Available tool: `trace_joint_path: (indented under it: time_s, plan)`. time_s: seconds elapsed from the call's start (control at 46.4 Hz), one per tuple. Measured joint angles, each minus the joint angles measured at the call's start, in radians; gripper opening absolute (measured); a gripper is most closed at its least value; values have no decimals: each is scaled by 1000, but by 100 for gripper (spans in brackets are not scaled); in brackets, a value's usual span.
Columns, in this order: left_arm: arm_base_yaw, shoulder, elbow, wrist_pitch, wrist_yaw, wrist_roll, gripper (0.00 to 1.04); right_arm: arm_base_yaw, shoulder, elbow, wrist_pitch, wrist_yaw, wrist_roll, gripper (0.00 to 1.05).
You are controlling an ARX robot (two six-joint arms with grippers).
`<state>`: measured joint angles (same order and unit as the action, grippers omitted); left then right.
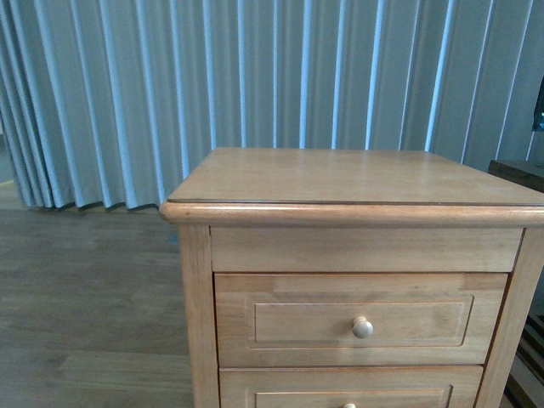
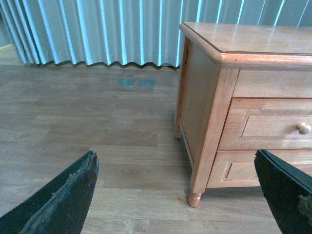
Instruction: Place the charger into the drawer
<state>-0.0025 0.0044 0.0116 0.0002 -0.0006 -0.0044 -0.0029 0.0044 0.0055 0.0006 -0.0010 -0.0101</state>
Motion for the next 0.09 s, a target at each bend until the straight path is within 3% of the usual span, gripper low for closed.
trace_joint_path:
  time_s: [0.086]
  plan:
    - [0,0,0,0,0,0,99,0,0,0,0,0,0,56]
